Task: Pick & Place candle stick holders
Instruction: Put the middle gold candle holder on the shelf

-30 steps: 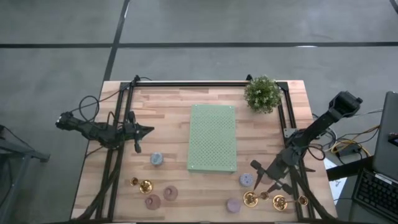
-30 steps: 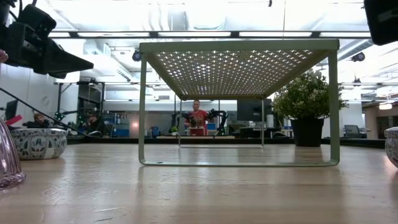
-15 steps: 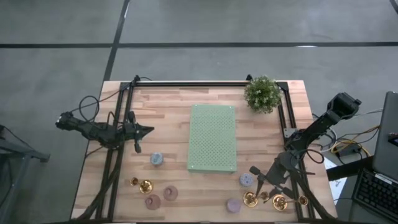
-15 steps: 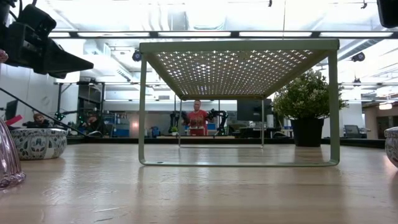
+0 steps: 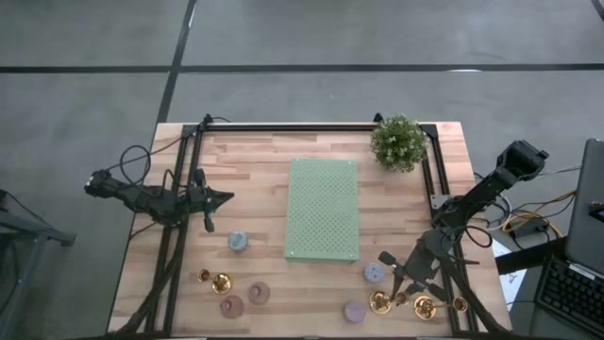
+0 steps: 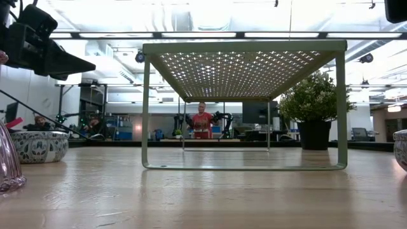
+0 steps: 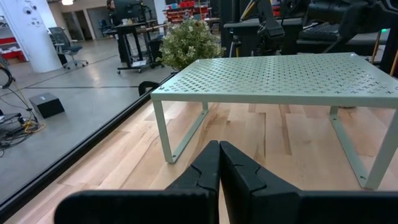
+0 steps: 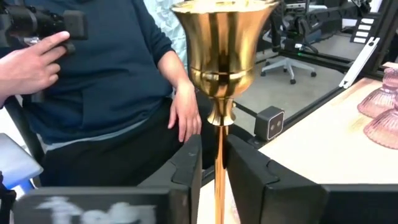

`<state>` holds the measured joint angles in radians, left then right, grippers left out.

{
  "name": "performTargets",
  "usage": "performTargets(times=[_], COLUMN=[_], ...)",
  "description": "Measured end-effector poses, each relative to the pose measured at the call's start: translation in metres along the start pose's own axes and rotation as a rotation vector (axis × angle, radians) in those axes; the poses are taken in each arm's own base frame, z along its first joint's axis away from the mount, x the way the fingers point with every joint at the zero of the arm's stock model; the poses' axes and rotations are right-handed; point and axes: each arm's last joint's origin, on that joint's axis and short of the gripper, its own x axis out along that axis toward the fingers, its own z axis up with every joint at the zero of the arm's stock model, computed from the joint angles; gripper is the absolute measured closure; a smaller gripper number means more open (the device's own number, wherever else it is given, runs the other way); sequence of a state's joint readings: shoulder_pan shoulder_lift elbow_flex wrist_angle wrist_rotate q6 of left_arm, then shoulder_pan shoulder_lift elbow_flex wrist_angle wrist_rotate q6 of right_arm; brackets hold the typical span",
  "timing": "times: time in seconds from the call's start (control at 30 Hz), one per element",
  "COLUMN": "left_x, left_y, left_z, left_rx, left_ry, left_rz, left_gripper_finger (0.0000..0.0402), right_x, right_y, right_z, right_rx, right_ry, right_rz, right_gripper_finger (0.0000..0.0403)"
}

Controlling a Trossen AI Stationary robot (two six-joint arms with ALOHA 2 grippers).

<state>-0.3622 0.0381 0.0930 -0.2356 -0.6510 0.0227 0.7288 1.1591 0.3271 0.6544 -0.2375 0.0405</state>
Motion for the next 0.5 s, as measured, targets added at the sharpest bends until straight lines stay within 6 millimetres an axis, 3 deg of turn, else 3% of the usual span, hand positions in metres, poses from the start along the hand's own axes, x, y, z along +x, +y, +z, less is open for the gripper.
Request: performTargets(times=[0.23, 0.5], left_x=[0.0, 0.0], left_y=[0.0, 0.0], left_z=[0.0001, 0.0], left_rx=[0.0, 0.0], left_ry=[0.0, 0.0], left_rz=[0.0, 0.0], left_gripper_finger=[0.0387, 0.0388], right_x=[-0.0001, -0.0002], right_y=[0.0, 0.0], right_z=[-0.0002, 0.0002], right_rx=[-0.01, -0.019], right_ry=[0.0, -0.006], right_rz=[0.0, -0.001], right_gripper_finger=[0.0376, 0.0382])
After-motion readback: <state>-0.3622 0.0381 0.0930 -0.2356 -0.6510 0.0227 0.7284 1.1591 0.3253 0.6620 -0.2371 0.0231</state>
